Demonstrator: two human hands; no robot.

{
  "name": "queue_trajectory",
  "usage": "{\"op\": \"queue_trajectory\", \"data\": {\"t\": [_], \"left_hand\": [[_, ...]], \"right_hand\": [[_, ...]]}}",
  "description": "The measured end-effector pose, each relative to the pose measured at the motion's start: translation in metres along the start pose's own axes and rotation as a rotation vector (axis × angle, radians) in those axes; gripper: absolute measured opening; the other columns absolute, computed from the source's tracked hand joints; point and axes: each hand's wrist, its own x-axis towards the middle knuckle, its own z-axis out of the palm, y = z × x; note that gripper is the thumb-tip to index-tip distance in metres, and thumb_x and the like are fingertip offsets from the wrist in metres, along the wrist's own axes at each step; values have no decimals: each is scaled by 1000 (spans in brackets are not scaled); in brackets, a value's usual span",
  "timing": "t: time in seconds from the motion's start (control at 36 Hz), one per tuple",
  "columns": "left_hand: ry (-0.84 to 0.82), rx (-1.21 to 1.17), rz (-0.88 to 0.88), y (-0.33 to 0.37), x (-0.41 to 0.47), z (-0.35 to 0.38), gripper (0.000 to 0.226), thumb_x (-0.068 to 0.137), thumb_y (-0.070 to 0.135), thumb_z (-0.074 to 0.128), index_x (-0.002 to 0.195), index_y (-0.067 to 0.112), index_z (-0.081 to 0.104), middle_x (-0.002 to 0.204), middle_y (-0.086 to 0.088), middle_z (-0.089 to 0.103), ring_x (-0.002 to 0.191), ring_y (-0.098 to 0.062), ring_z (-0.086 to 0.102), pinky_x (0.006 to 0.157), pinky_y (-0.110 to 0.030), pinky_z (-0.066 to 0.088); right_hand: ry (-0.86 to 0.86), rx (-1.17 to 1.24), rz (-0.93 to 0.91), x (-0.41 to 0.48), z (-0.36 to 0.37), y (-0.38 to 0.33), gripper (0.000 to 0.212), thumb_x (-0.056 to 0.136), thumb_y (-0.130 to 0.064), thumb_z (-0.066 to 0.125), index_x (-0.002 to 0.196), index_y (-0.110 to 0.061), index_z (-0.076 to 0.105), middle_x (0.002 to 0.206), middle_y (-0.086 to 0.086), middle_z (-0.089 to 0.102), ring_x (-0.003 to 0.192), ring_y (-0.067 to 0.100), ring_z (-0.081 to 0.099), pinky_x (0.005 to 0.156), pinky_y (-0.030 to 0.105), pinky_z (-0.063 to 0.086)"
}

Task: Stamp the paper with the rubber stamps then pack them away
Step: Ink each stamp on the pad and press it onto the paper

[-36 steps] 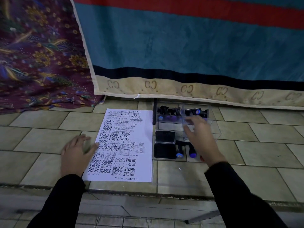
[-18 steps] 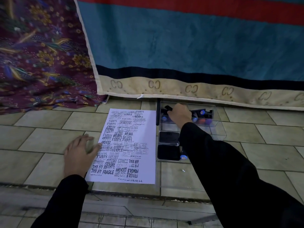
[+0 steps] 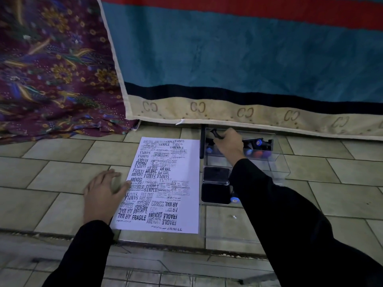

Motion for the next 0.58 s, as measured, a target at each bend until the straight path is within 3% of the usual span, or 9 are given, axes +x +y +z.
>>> {"op": "queue_trajectory", "data": {"t": [0.11, 0.19, 0.28, 0.36, 0.44, 0.58], "left_hand": [[-9, 8, 8, -2, 0, 1, 47, 82, 57, 60, 113, 22, 65, 132, 0, 57, 123, -27, 49, 104, -47, 32], [-7, 23, 7, -3, 0, 3, 40, 85, 49, 68, 114, 23, 64, 133, 0, 57, 124, -27, 48, 105, -49, 31], [-7, 24, 0, -2, 0, 3, 39, 84, 47, 70, 114, 22, 64, 133, -1, 57, 124, -27, 48, 105, -48, 31], [-11, 26, -3, -2, 0, 3, 40, 85, 48, 70, 115, 22, 64, 134, -1, 56, 124, -28, 48, 105, -49, 31], [-5, 17, 13, -3, 1, 3, 44, 84, 55, 64, 113, 22, 64, 133, -2, 57, 123, -30, 50, 104, -50, 33], [2, 3, 25, -2, 0, 1, 55, 78, 63, 53, 112, 22, 65, 130, -4, 59, 119, -31, 52, 102, -51, 37]], "right_hand": [[89, 313, -104, -11, -11, 7, 18, 83, -15, 65, 100, -9, 61, 95, 6, 66, 83, 16, 58, 67, 20, 39], [120, 406, -185, -32, -23, 15, 17, 86, -14, 64, 103, -15, 64, 98, 7, 65, 85, 17, 60, 78, 26, 49], [68, 561, -218, -62, -37, 23, 30, 85, -9, 66, 113, -19, 60, 98, 1, 63, 84, 5, 61, 77, 12, 49], [-32, 686, -249, -92, -48, 31, 37, 81, -5, 70, 109, -23, 52, 100, -3, 62, 87, 0, 62, 75, 11, 50], [-104, 665, -288, -116, -54, 40, 32, 79, -1, 70, 99, -22, 56, 99, 4, 65, 82, 4, 65, 74, 18, 55], [-172, 506, -410, -137, -49, 55, 37, 81, -2, 69, 100, -33, 63, 102, -9, 60, 88, 6, 64, 82, 19, 54]]}}
